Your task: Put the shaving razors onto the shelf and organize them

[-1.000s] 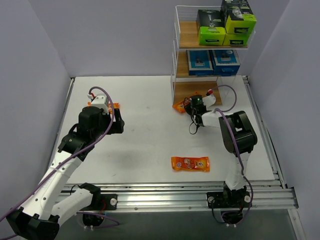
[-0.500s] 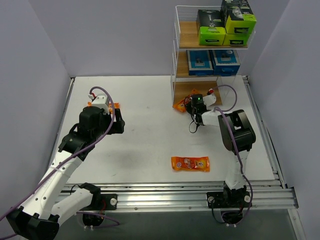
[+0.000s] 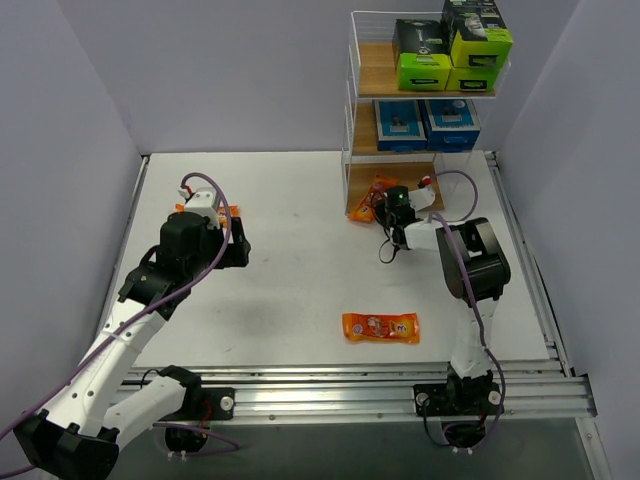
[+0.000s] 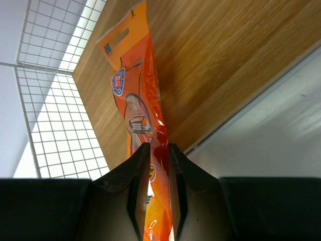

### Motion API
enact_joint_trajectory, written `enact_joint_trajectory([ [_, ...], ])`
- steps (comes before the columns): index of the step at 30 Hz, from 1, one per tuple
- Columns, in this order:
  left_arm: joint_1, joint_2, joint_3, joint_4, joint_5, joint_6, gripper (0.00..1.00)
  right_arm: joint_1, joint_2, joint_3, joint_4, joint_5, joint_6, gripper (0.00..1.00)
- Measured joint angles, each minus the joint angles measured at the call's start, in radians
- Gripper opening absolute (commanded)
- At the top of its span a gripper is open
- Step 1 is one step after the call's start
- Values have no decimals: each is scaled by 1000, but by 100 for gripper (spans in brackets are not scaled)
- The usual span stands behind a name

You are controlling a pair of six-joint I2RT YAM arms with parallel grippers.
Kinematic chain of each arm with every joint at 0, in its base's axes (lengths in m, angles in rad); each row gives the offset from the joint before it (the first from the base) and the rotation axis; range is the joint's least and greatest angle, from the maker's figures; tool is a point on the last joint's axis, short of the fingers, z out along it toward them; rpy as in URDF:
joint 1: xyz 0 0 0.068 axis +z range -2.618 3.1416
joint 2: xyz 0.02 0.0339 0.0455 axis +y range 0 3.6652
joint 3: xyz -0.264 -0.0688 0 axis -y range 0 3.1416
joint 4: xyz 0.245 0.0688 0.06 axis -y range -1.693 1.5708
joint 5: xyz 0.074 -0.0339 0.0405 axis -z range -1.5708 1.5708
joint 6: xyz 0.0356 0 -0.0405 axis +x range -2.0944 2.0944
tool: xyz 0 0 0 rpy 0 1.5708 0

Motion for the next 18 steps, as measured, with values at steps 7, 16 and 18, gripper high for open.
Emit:
enact_joint_trajectory([
  [7,-2,4,0,0,2,0,94,0,35,1,65,-15,47,11],
  [16,-13,9,0,0,5,0,94,0,44,3,126,-26,79,10],
  [18,-16,9,0,0,5,0,94,0,52,8,143,-27,84,9],
])
